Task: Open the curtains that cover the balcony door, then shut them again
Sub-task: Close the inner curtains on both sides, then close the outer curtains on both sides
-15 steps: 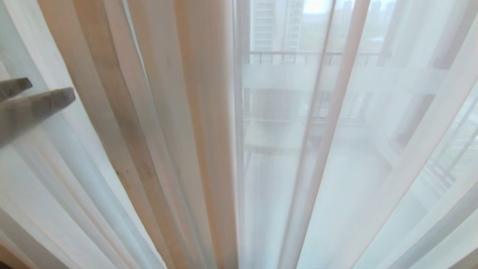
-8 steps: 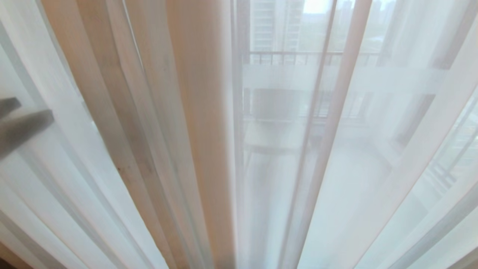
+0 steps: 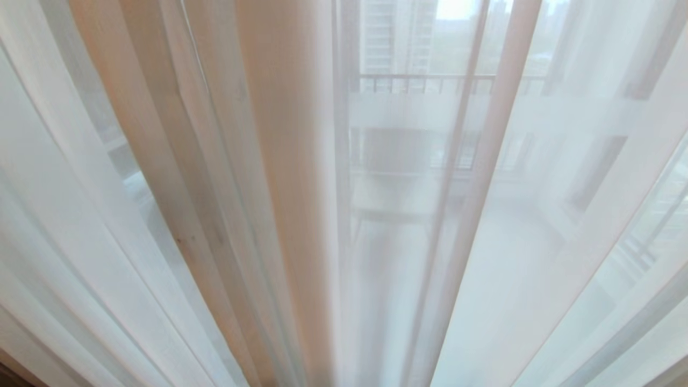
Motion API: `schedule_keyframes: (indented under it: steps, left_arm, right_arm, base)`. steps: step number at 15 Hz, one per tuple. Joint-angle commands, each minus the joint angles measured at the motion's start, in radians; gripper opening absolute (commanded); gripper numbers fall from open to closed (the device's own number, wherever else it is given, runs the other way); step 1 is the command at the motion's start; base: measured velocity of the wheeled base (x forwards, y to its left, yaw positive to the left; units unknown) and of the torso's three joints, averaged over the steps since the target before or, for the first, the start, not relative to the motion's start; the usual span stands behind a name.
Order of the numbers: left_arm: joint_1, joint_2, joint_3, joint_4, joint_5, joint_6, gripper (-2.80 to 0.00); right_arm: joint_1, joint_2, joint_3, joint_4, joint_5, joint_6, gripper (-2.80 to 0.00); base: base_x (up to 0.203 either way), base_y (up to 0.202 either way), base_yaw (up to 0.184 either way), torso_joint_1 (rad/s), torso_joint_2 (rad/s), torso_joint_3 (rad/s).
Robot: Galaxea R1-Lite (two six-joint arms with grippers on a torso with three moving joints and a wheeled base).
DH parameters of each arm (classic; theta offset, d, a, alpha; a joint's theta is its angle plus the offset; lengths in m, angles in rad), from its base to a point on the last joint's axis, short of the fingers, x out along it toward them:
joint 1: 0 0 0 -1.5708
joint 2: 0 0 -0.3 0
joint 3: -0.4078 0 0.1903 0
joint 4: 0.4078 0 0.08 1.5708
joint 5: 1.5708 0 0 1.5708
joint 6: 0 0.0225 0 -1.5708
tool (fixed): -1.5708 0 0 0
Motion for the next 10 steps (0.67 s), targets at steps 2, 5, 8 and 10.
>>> schedule_keyframes:
  steps: [2, 5, 8, 10]
  left_arm:
    - [0.004, -0.111, 0.0, 0.084, 0.01, -0.004, -2.8]
    - [0.013, -0.129, 0.045, 0.099, 0.101, -0.006, -2.8]
    - [0.159, -0.172, 0.124, 0.098, 0.122, -0.021, -2.8]
    - [0.282, -0.224, 0.205, 0.096, 0.122, -0.024, -2.8]
  right_arm:
    - [0.0, 0.0, 0.0, 0.0, 0.0, 0.0, -2.8]
    - [0.0, 0.0, 0.0, 0.0, 0.0, 0.0, -2.8]
    - [0.0, 0.0, 0.0, 0.0, 0.0, 0.0, -2.8]
    - [0.0, 0.0, 0.0, 0.0, 0.0, 0.0, -2.8]
  base:
    - [0.0, 0.0, 0.0, 0.0, 0.0, 0.0]
    - [0.0, 0.0, 0.0, 0.0, 0.0, 0.0]
    - [0.0, 0.0, 0.0, 0.0, 0.0, 0.0]
    - [0.0, 0.0, 0.0, 0.0, 0.0, 0.0]
